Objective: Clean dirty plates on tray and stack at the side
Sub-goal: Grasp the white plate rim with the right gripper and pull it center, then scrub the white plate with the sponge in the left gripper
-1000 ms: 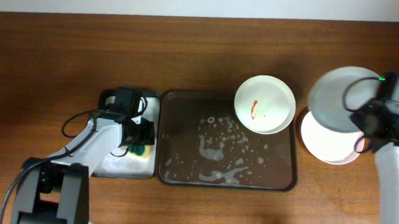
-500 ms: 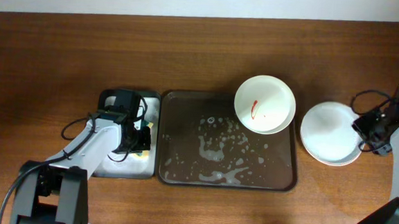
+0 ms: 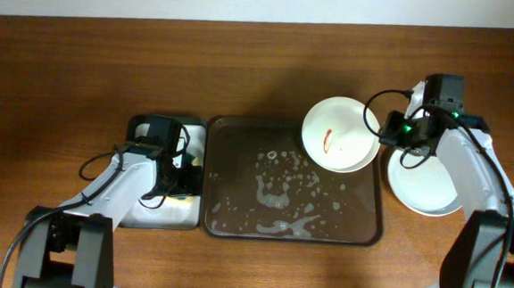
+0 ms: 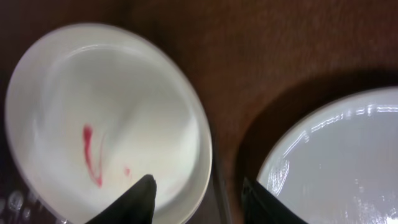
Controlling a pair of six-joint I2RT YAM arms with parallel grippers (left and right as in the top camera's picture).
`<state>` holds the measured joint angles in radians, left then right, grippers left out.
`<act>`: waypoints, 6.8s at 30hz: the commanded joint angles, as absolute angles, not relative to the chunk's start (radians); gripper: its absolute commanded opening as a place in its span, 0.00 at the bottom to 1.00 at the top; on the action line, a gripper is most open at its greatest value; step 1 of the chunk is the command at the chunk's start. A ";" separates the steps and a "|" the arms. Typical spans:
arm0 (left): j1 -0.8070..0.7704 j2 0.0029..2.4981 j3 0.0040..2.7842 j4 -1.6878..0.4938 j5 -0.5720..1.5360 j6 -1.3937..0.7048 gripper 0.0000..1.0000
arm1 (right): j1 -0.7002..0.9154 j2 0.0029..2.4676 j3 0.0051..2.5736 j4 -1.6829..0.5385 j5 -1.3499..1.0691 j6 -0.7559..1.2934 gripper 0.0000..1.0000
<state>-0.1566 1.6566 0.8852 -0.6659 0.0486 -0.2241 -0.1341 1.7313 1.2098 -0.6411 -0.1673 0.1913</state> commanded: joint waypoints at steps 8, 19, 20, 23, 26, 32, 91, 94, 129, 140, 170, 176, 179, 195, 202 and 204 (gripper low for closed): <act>-0.157 1.639 0.874 -0.667 0.057 -0.219 0.90 | -0.123 1.899 1.219 -0.530 -0.228 0.199 0.25; -0.157 1.639 0.874 -0.659 0.057 -0.219 0.90 | -0.102 1.897 1.219 -0.836 -0.438 0.199 0.04; -0.157 1.639 0.874 -0.659 0.057 -0.219 0.90 | -0.089 1.897 1.220 -0.866 -0.450 0.199 0.04; -0.157 1.639 0.874 -0.656 0.057 -0.219 0.90 | -0.009 1.897 1.219 -0.925 -0.467 0.199 0.04; -0.157 1.639 0.874 -0.656 0.057 -0.219 0.90 | 0.064 1.897 1.219 -0.888 -0.458 0.198 0.44; -0.156 1.636 0.876 -0.595 0.056 -0.218 0.95 | 0.078 1.897 1.219 -0.764 -0.304 0.199 0.49; -0.157 1.415 0.956 -0.628 0.113 -0.219 0.00 | 0.217 1.920 1.174 -0.712 -0.276 0.245 0.04; -0.172 1.411 0.956 -0.591 0.175 -0.219 0.00 | 0.217 1.920 1.174 -0.719 -0.276 0.244 0.04; -0.623 1.829 0.955 -0.036 0.195 -0.671 0.00 | 0.217 1.920 1.174 -0.719 -0.276 0.244 0.04; -0.498 1.873 0.956 -0.165 0.216 -0.608 0.00 | 0.217 1.920 1.174 -0.722 -0.275 0.244 0.04; -0.640 1.984 1.071 -0.066 0.281 -0.352 0.00 | 0.217 1.920 1.174 -0.749 -0.276 0.244 0.04; -0.636 1.947 1.072 -0.522 0.297 -0.370 0.00 | 0.217 1.920 1.174 -0.756 -0.275 0.244 0.04; -0.603 1.855 1.072 -0.607 0.287 -0.369 0.00 | 0.217 1.920 1.174 -0.762 -0.275 0.244 0.04; -0.624 1.914 1.072 -0.524 0.347 -0.524 0.00 | 0.217 1.920 1.174 -0.771 -0.275 0.244 0.04; -0.399 1.694 1.143 -0.563 0.356 -0.402 0.00 | 0.217 1.920 1.174 -0.767 -0.276 0.244 0.20; -0.381 1.594 1.145 -0.572 0.356 -0.402 0.00 | 0.217 1.920 1.174 -0.770 -0.276 0.244 0.10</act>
<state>-0.3950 1.7321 1.1088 -0.5652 0.3573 -0.4385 0.2123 1.9034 1.1790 -0.7700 -0.2958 0.2367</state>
